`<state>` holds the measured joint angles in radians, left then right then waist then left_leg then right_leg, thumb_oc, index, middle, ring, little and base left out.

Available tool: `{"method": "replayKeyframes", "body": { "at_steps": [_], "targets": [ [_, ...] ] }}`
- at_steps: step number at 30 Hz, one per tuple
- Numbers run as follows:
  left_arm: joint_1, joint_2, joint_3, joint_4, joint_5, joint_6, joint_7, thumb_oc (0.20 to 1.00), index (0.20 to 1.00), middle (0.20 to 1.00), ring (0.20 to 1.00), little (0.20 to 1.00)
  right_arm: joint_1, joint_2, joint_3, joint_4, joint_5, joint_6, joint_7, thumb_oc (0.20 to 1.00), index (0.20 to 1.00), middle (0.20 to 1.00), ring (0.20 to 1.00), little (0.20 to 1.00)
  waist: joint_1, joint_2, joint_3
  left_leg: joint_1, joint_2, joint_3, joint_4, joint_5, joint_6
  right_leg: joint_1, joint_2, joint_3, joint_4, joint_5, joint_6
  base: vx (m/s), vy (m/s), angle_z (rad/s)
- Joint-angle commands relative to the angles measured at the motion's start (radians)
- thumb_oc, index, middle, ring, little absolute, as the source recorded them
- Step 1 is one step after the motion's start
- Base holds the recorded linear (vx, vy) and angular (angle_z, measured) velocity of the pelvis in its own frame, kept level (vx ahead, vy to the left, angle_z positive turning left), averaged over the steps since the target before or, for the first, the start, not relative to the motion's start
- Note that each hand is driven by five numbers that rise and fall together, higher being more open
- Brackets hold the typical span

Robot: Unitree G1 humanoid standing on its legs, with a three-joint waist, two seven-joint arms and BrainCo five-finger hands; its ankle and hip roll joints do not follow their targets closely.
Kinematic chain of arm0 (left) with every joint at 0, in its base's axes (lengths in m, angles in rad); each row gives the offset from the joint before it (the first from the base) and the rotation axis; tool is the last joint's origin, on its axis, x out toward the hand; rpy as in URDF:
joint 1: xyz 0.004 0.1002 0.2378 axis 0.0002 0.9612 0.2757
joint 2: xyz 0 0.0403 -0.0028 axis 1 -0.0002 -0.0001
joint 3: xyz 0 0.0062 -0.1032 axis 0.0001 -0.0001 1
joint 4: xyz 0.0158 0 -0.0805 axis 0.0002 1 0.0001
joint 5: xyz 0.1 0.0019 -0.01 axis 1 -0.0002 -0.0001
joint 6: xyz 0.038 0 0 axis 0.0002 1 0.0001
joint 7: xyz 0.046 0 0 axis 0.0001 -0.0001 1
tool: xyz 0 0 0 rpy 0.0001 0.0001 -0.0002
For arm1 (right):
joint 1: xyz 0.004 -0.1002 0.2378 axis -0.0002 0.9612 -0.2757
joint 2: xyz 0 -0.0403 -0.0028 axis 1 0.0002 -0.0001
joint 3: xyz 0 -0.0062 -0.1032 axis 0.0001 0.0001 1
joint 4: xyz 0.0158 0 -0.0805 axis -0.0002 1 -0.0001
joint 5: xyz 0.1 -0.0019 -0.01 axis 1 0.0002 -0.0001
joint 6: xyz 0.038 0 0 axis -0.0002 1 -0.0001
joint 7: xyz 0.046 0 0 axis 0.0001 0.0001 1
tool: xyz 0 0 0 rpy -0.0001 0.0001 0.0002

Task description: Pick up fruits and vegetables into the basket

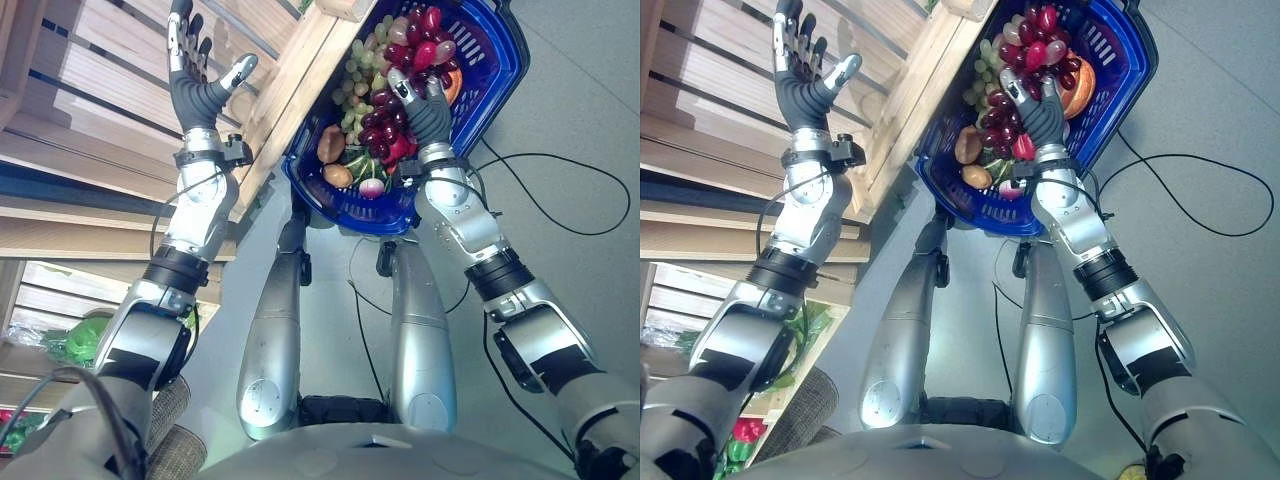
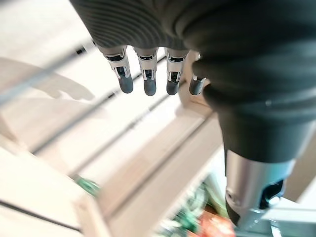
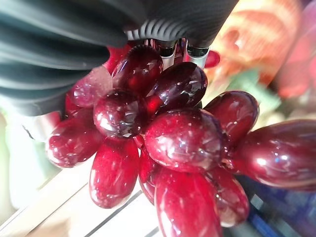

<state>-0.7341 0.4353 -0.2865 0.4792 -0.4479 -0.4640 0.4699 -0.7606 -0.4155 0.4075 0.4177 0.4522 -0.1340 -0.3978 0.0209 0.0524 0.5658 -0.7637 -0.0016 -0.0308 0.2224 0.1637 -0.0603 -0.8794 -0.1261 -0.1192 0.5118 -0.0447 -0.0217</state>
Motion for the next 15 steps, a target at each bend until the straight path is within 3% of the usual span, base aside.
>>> {"method": "replayKeyframes", "body": {
  "at_steps": [1,6,13,14,15],
  "targets": [
    [-0.06,0.009,0.02,0.109,0.033,-0.035,0.028,1.0,1.0,1.0,1.0,1.0,-0.078,-0.005,0.016,0.06,0.03,-0.013,-0.02,0.2,0.2,0.2,0.2,0.2,0.002,0.008,-0.046,-0.017,-0.034,0.021,0.137,-0.122,0.025,0.075,0.009,-0.018,-0.107,0.053,0.084,0.0,0.0,0.0],
    [-0.145,0.058,-0.033,0.256,0.025,0.053,0.018,1.0,1.0,1.0,1.0,1.0,-0.227,-0.035,0.072,0.321,0.072,0.104,0.021,0.2,0.2,0.2,0.2,0.2,0.013,0.017,-0.046,-0.019,-0.029,0.024,0.137,-0.116,0.019,0.07,0.009,-0.024,-0.1,0.052,0.08,0.0,0.0,0.0],
    [-0.213,0.056,-0.07,0.397,0.004,0.078,-0.048,1.0,1.0,1.0,1.0,1.0,-0.381,-0.031,0.098,0.674,0.012,0.214,0.121,0.2,0.2,0.2,0.2,0.2,0.033,0.036,-0.046,-0.023,-0.031,0.02,0.143,-0.113,0.02,0.062,0.01,-0.028,-0.087,0.05,0.078,0.0,0.0,0.0],
    [-0.216,0.048,-0.073,0.408,0.005,0.081,-0.05,1.0,1.0,1.0,1.0,1.0,-0.394,-0.03,0.102,0.708,-0.003,0.232,0.125,0.504,0.504,0.504,0.504,0.504,0.036,0.038,-0.046,-0.025,-0.032,0.019,0.144,-0.113,0.021,0.06,0.011,-0.028,-0.084,0.05,0.077,0.0,0.0,0.0],
    [-0.219,0.045,-0.075,0.417,0.008,0.078,-0.054,1.0,1.0,1.0,1.0,1.0,-0.405,-0.029,0.103,0.733,-0.01,0.242,0.13,0.884,0.884,0.884,0.884,0.884,0.038,0.039,-0.046,-0.026,-0.033,0.018,0.145,-0.113,0.021,0.059,0.011,-0.029,-0.084,0.049,0.077,0.0,0.0,0.0]
  ]
}}
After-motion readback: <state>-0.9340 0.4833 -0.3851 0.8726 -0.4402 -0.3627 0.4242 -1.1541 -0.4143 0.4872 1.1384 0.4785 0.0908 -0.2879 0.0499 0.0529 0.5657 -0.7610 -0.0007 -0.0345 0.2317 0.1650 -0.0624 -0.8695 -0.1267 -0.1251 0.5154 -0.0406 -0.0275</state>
